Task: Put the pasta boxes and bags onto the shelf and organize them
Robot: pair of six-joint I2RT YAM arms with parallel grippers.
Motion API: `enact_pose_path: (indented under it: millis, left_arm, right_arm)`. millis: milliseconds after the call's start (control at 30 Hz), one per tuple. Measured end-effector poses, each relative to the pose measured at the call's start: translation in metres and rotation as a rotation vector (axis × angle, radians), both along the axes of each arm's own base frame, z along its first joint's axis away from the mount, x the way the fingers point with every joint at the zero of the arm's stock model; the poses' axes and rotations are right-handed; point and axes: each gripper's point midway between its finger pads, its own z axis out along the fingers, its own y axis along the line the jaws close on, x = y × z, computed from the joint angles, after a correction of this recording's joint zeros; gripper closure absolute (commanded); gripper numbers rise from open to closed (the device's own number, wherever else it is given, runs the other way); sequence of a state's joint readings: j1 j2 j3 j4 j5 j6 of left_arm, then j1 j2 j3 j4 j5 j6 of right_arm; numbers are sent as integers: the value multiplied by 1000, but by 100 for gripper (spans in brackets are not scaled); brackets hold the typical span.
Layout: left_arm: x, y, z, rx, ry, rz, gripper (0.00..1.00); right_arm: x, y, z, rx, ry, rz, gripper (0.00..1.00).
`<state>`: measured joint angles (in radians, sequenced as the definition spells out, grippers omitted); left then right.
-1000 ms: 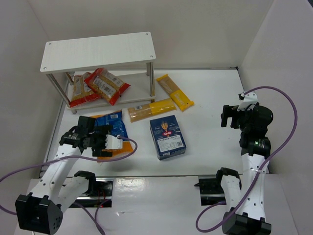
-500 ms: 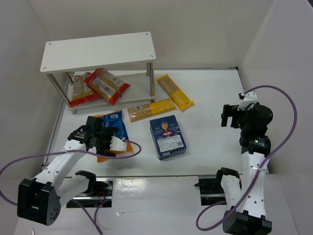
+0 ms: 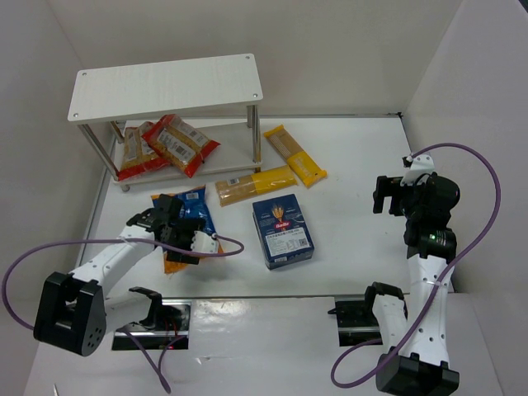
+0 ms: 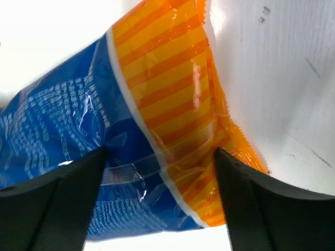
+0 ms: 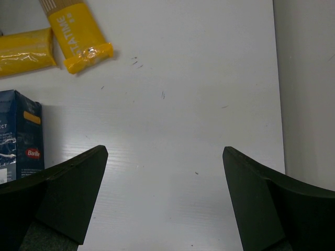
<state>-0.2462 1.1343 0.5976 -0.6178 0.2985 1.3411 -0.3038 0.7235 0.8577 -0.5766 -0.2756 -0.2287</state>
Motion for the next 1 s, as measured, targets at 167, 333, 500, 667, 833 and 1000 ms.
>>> enact_pose_path:
  millis: [167, 333, 500, 667, 833, 1000]
  left_arm:
    - [2, -2, -9, 19, 41, -10, 77]
    - [18, -12, 1, 19, 13, -24, 100]
    - [18, -12, 12, 17, -27, 1, 100]
    - [9, -15, 38, -27, -89, 57, 100]
    - [7, -17, 64, -96, -132, 158, 100]
    - [16, -13, 82, -160, -176, 326, 100]
  right_arm:
    - [0, 0, 0, 0, 0, 0, 1]
    - [0, 0, 0, 0, 0, 0, 1]
    - [0, 0, 0, 0, 0, -1, 1]
    - [0, 0, 0, -1, -1, 0, 1]
    - [-1, 0, 2, -3, -7, 0, 1]
    - [-2, 1, 3, -5, -14, 1, 1]
